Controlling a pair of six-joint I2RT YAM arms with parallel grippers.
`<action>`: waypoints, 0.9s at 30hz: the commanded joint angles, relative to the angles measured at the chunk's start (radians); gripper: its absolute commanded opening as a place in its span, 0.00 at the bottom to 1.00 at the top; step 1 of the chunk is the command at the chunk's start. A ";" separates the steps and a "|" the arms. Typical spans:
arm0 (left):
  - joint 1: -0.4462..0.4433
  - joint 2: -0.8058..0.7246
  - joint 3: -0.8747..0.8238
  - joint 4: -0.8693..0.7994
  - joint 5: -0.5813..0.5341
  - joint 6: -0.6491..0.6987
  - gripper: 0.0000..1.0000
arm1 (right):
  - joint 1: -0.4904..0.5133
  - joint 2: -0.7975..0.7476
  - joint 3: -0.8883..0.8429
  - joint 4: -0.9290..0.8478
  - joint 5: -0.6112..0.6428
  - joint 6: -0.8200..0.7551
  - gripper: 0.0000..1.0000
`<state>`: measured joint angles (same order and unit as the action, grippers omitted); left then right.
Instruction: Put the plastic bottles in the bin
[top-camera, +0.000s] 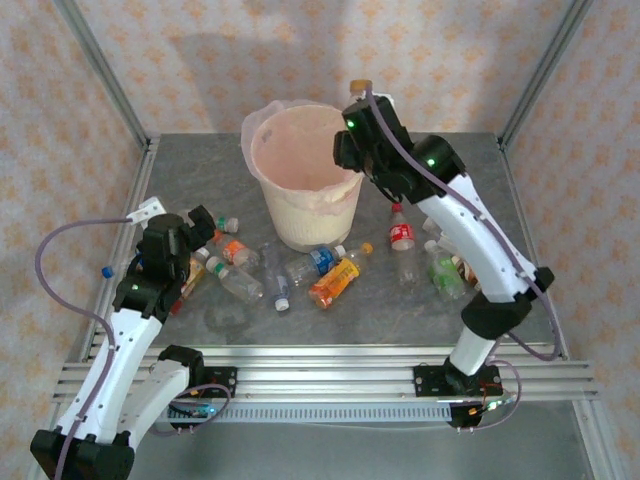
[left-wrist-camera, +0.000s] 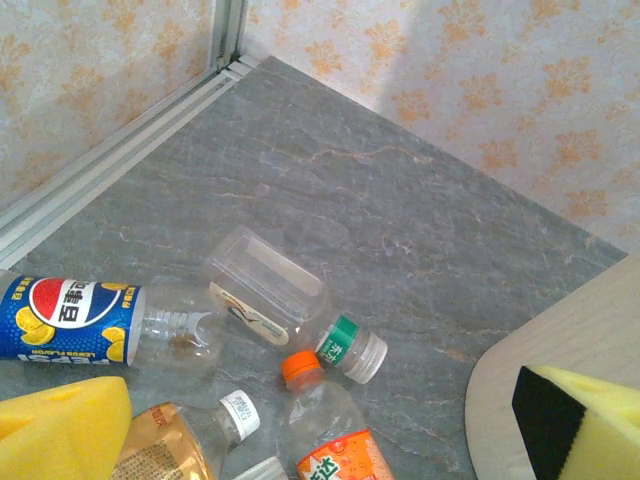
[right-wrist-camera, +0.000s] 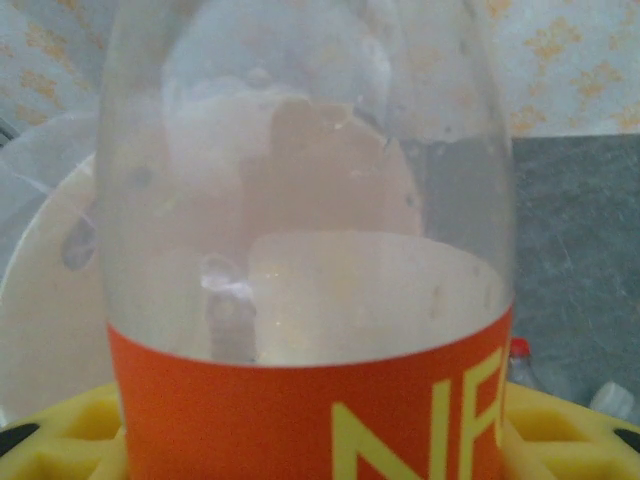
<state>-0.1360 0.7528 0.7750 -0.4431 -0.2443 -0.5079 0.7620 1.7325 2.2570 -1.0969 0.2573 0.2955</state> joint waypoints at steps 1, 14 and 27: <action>-0.003 -0.017 0.007 -0.025 -0.018 -0.001 1.00 | -0.011 0.072 0.105 -0.014 -0.019 -0.069 0.44; -0.004 -0.032 -0.005 -0.034 -0.015 0.001 1.00 | -0.045 0.388 0.388 -0.006 -0.167 -0.149 0.43; -0.003 -0.028 -0.012 -0.031 -0.042 0.019 1.00 | -0.072 0.530 0.392 -0.001 -0.205 -0.189 0.45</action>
<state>-0.1360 0.7334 0.7750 -0.4614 -0.2489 -0.4995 0.7006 2.2536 2.6118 -1.0996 0.0578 0.1287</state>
